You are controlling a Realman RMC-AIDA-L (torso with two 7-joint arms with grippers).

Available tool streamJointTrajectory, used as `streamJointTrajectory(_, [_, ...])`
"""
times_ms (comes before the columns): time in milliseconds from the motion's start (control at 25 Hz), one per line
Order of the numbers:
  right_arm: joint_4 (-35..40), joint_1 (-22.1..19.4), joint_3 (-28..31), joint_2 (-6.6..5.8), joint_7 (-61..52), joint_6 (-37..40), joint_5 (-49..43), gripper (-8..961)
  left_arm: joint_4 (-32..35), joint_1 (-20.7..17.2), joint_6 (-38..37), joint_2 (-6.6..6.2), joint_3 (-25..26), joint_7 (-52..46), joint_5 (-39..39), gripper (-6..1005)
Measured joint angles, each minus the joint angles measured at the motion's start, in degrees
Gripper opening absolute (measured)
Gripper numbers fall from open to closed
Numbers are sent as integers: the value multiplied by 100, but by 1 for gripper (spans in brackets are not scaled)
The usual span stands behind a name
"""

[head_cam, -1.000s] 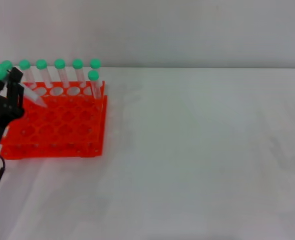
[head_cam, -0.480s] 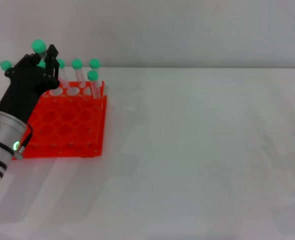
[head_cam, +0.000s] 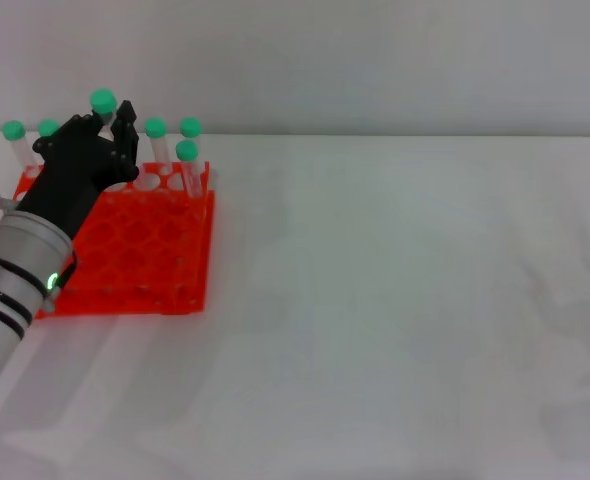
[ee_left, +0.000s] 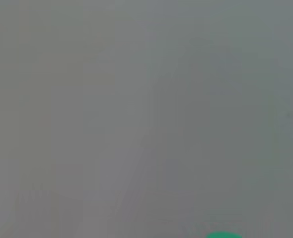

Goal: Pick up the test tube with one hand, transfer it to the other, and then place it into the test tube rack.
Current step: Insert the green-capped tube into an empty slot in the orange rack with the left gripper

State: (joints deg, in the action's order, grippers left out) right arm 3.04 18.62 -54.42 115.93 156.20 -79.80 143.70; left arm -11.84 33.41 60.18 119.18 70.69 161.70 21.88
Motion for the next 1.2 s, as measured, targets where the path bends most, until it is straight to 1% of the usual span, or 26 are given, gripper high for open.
streamJointTrajectory(240, [3, 67, -26, 0, -2, 62, 0, 738, 36, 159, -352, -10, 16, 18, -45, 319])
streamJointTrajectory(400, [17, 78, -47, 0, -2, 70, 0, 736, 36, 210, -399, -17, -3, 20, -45, 325])
streamJointTrajectory(600, [30, 80, -47, 0, -2, 70, 1, 732, 48, 333, -691, -24, -4, 20, -45, 334])
streamJointTrajectory(840, [46, 80, -43, 0, -2, 70, 0, 732, 293, 563, -842, -27, -2, 20, -44, 343])
streamJointTrajectory(1200, [45, 80, -42, 0, -2, 59, 1, 732, 329, 606, -968, -24, 3, 20, -206, 358])
